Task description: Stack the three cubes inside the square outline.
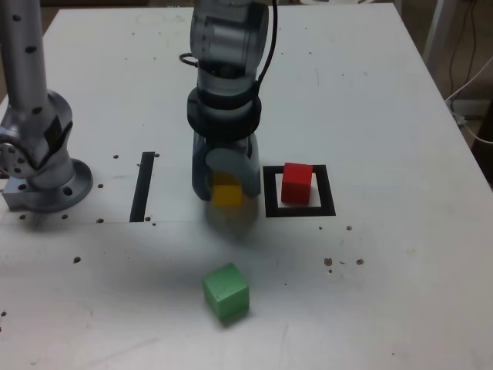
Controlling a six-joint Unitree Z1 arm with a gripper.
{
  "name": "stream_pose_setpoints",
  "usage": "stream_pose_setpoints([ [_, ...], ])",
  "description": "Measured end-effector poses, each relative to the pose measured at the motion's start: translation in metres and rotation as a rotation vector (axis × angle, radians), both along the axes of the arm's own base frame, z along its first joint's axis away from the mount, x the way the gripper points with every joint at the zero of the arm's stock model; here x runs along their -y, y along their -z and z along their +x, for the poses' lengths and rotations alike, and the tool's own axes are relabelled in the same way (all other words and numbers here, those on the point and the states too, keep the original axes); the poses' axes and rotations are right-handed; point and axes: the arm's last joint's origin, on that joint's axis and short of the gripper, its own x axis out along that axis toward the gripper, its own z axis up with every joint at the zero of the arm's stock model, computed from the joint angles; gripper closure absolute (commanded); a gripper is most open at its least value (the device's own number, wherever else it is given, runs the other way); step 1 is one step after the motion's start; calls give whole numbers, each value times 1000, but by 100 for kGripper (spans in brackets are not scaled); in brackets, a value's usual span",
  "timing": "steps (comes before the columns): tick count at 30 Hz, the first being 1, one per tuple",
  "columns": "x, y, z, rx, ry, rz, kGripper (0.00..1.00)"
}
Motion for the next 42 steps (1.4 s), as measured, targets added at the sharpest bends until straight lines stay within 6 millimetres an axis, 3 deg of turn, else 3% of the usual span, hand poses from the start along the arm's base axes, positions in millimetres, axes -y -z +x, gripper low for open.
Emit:
stream_pose_setpoints([
  [5, -1, -13, 3, -4, 4, 26, 92],
  [10, 0, -43, 16, 20, 44, 44, 92],
  [14, 2, -62, 30, 22, 91, 44, 92],
  [21, 9, -76, 71, 56, 133, 7, 92],
  [27, 13, -61, 92, 9, 144, -1, 92],
  [42, 9, -54, 92, 10, 136, 9, 92],
])
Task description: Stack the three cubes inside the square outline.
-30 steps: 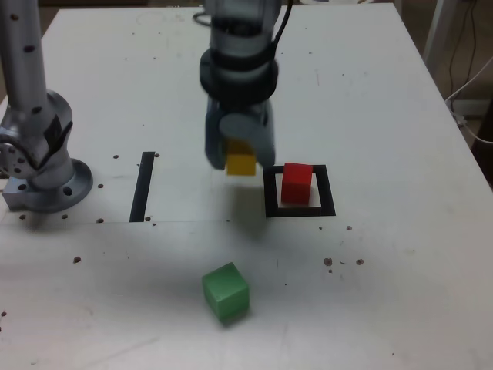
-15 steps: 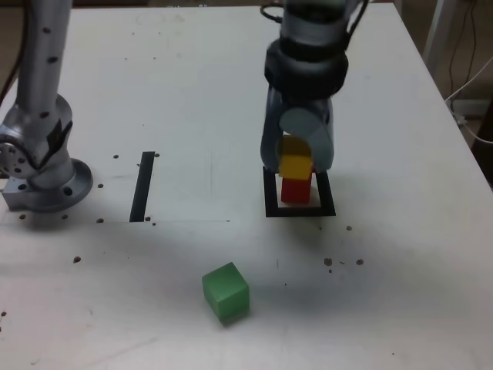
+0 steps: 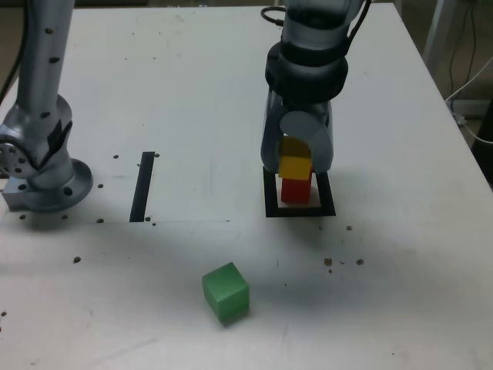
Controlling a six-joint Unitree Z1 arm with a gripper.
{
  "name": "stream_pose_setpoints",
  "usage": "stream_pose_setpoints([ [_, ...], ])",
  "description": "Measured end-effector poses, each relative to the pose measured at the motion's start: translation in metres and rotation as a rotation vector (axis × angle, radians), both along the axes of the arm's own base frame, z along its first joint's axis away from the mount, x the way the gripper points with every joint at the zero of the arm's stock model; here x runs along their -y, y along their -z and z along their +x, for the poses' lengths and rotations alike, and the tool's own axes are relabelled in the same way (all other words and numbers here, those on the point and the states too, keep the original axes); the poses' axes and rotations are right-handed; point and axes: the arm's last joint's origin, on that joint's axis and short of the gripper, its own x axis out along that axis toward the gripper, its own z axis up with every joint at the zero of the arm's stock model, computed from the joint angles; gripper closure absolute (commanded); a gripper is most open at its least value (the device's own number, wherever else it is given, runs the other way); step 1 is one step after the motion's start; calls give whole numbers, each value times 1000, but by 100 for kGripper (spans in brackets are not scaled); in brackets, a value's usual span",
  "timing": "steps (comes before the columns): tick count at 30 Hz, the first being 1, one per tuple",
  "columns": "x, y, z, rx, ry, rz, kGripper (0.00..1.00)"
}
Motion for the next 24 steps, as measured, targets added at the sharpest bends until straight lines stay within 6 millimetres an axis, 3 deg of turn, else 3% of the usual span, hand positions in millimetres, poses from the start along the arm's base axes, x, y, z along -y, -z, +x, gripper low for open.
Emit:
stream_pose_setpoints([
  [11, -12, 10, 1, 19, -21, -5, 89],
  [16, -15, 12, -1, 24, -26, -6, 80],
  [18, -16, 12, -2, 21, -28, -15, 71],
  [24, -15, 13, -5, 17, -20, -39, 13],
])
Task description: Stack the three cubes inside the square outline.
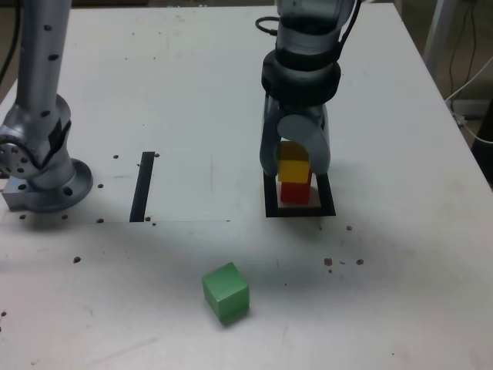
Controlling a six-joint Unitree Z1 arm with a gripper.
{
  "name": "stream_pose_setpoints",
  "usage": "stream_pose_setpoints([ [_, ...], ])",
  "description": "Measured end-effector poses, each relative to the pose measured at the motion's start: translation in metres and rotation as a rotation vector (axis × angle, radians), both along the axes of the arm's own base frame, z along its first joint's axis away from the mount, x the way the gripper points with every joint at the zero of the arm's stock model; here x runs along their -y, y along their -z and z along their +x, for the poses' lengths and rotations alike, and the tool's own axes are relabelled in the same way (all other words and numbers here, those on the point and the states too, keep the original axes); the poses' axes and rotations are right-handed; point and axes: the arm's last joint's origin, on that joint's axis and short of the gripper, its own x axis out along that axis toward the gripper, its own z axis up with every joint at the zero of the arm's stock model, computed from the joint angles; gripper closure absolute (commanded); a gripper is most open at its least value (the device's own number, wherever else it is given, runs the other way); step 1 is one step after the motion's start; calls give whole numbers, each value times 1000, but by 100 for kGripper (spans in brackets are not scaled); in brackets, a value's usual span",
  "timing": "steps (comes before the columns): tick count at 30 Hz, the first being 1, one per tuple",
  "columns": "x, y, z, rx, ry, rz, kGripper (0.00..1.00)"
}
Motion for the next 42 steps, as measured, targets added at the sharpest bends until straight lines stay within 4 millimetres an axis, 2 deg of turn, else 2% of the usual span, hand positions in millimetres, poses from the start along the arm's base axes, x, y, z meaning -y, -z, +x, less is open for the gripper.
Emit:
stream_pose_setpoints([
  [2, 0, 1, 0, 4, 1, 0, 4],
  [4, 0, 2, 0, 11, 2, 2, 1],
  [16, -1, 3, 0, 17, 11, 8, 1],
  [24, 11, -18, -21, 55, -1, -2, 1],
  [29, 30, -25, -51, 35, -73, -5, 1],
  [31, 42, -22, -64, 6, -109, -23, 0],
  [36, 74, -10, -82, -47, -185, -72, 0],
  [42, 99, -8, -98, -76, -304, -112, 1],
])
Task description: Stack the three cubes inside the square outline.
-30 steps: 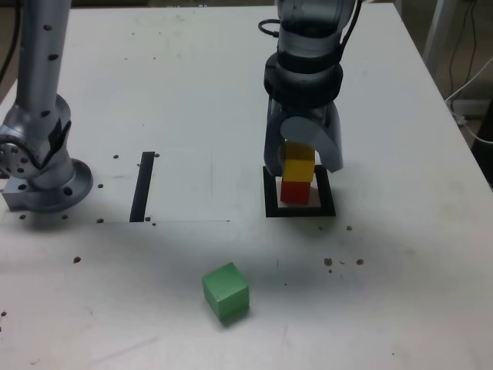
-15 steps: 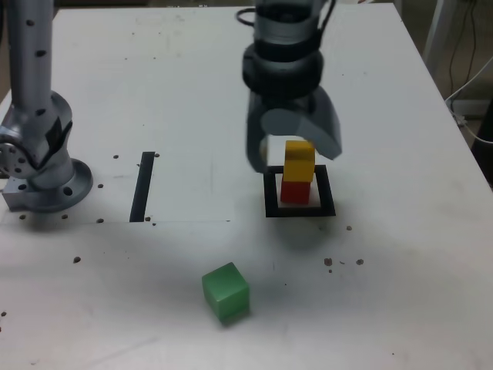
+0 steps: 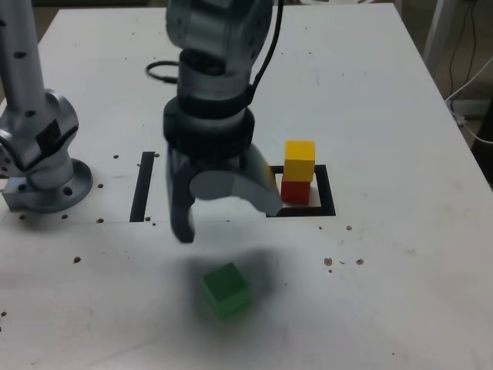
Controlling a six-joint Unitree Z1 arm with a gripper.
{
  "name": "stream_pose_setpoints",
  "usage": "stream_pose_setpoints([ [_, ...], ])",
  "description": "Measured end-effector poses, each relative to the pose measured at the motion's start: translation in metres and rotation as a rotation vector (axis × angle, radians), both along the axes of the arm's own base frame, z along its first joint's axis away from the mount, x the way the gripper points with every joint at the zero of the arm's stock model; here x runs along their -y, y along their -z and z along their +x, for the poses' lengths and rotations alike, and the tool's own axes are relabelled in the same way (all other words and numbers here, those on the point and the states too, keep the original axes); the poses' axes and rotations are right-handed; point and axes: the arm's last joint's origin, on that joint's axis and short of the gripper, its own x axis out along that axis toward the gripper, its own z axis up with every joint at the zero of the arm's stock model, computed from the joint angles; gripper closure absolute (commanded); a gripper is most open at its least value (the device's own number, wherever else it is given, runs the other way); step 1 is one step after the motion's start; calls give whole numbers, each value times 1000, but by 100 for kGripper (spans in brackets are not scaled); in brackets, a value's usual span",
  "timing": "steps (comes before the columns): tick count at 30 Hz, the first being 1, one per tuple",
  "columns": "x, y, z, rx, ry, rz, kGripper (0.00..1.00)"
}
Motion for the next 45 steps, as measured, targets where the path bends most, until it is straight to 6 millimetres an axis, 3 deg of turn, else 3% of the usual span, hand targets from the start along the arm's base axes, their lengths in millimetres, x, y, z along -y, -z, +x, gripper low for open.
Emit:
stream_pose_setpoints([
  [9, 26, 15, -4, -56, -59, -65, 4],
  [18, 45, 35, 10, -30, -82, -94, 13],
  [29, 45, 49, 13, -25, -94, -62, 46],
  [40, 45, 56, 16, 8, -91, -56, 65],
  [45, 45, 57, 17, 27, -89, -40, 84],
])
